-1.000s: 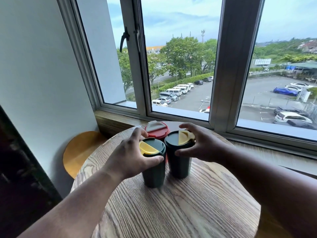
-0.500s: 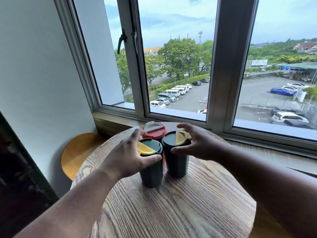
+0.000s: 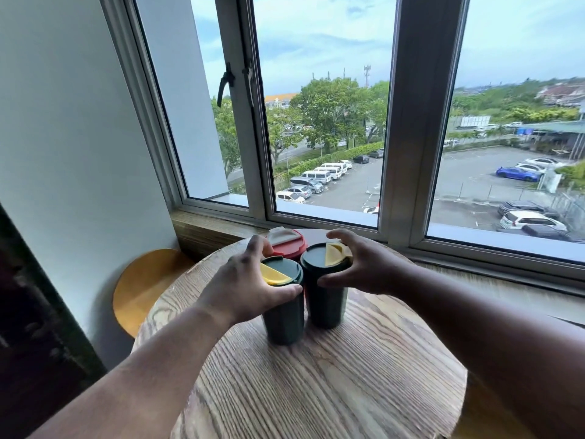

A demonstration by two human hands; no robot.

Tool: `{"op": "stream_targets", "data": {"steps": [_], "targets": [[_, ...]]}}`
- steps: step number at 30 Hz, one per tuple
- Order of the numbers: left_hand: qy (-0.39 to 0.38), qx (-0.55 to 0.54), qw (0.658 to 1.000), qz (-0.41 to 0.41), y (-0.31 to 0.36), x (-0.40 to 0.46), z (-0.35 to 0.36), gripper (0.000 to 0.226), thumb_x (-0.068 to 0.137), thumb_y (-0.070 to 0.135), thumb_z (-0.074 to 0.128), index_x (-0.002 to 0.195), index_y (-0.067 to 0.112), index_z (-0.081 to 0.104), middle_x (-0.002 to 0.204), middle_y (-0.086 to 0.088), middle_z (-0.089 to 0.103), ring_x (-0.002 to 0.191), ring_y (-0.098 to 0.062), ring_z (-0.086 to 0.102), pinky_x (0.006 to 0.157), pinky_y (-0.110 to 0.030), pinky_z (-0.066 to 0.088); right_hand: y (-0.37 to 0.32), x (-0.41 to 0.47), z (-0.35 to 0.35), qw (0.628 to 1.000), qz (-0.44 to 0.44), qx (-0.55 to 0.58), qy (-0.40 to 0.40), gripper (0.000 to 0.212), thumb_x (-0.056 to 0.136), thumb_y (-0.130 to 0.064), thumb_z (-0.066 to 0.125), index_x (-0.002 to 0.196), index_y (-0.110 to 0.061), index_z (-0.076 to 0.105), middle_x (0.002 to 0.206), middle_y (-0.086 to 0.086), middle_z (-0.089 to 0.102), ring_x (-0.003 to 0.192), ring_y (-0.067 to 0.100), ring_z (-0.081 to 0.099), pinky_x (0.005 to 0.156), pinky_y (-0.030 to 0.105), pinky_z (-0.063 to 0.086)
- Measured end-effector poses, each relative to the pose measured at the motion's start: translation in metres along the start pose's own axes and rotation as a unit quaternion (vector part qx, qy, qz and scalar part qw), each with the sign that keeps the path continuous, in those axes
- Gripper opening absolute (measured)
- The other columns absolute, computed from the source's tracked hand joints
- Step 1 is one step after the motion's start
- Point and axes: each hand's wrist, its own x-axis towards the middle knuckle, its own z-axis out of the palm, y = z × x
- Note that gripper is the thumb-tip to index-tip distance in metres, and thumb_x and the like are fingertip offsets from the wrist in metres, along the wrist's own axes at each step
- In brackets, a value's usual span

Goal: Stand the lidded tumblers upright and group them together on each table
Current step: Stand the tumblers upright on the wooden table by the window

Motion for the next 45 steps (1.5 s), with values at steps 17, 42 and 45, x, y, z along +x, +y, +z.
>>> {"op": "stream_targets", "data": {"steps": [17, 42, 45], "targets": [[-0.001, 0.036, 0.999, 0.002, 0.000, -0.002, -0.003, 0.076, 0.072, 0.076, 0.067, 0.130, 0.038, 0.035, 0.133, 0.004, 0.057, 0.104, -0.018, 0.058, 0.080, -0.031, 0.055, -0.002, 0.003, -0.001, 1.000, -0.001, -0.015, -0.023, 0.099, 0.065, -0.054, 0.084, 0.148, -0.036, 0.033, 0.151, 0.001, 0.043, 0.134, 0.021, 0.043, 0.108, 0.036, 0.039], [0.041, 0.079, 0.932, 0.352, 0.086, 0.001, -0.021, 0.035, 0.084, 0.056, 0.052, 0.102, 0.028, 0.064, 0.092, 0.010, 0.070, 0.081, -0.015, 0.066, 0.071, -0.033, 0.056, -0.009, -0.101, -0.037, 0.958, 0.096, -0.205, 0.179, 0.016, 0.079, -0.041, 0.058, 0.077, -0.025, 0.058, 0.070, -0.009, 0.060, 0.070, 0.016, 0.058, 0.061, 0.028, 0.044], [-0.011, 0.083, 0.911, 0.403, 0.107, -0.003, -0.009, 0.035, 0.087, 0.057, 0.053, 0.106, 0.028, 0.061, 0.098, 0.009, 0.069, 0.088, -0.017, 0.067, 0.075, -0.033, 0.056, -0.013, -0.137, -0.035, 0.948, 0.179, -0.211, 0.155, 0.019, 0.076, -0.046, 0.057, 0.082, -0.028, 0.061, 0.080, -0.008, 0.066, 0.076, 0.016, 0.063, 0.066, 0.030, 0.052]]}}
